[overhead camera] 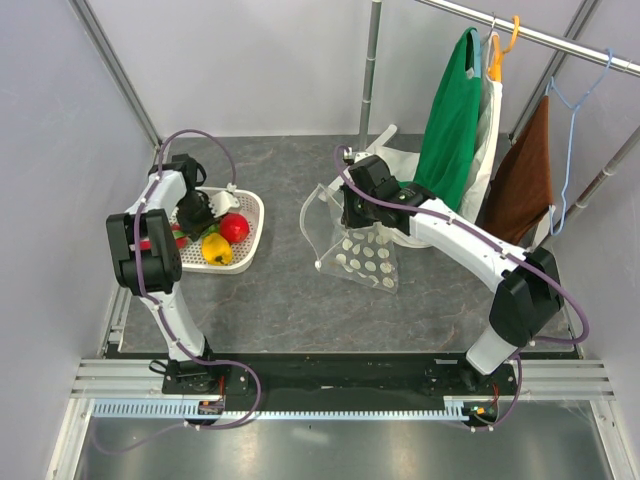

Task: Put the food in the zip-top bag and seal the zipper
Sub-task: Pick up the fake fruit from the bin.

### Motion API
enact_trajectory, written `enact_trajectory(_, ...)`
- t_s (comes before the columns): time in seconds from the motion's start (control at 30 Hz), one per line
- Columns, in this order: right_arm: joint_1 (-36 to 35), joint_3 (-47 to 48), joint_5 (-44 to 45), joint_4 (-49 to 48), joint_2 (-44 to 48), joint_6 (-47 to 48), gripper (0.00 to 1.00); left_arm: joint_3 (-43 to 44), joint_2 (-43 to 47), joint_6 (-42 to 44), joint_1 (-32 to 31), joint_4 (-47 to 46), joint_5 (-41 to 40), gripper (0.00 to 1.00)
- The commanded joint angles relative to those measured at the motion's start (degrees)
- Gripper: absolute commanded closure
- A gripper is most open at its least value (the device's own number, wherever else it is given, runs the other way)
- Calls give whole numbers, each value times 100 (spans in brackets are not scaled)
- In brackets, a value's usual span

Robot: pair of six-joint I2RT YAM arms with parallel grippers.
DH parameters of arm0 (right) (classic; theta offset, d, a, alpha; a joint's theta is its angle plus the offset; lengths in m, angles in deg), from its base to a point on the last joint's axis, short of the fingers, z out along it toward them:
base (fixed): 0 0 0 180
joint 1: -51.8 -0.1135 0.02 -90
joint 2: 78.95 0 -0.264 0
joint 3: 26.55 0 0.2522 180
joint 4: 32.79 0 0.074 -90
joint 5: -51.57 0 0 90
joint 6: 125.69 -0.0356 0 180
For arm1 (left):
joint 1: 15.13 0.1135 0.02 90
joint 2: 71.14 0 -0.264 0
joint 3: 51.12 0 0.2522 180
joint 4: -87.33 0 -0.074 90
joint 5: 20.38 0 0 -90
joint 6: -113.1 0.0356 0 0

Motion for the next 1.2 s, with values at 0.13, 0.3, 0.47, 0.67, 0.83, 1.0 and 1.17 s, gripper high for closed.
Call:
enact_trajectory(0.13, 49, 203, -90, -19, -97, -6, 100, -54, -12, 77, -15, -288, -232, 64)
enact_trajectory(0.3, 66, 220, -99, -28, -88, 3, 100, -134, -99, 148, -6, -411, -433, 61)
enact_trajectory(0.47, 93, 194, -107, -28, -53, 21, 100, -90, -39, 139, -15, -359, -479, 94)
enact_trajectory(0.67, 119, 255, -195, -10, -18, -14, 100, 339, 647, -1, -15, 220, -320, 98)
enact_trajectory(0.83, 119, 396, -265, -19, -27, -137, 100, 1157, 963, -397, -15, 907, 145, 98)
enact_trajectory(1.0, 128, 466, -265, -45, -62, -225, 100, 1843, 1174, -817, -24, 1171, 478, 98)
enact_trajectory(1.17, 154, 457, -459, -107, -97, -383, 100, 2361, 1219, -1179, -59, 1399, 909, 98)
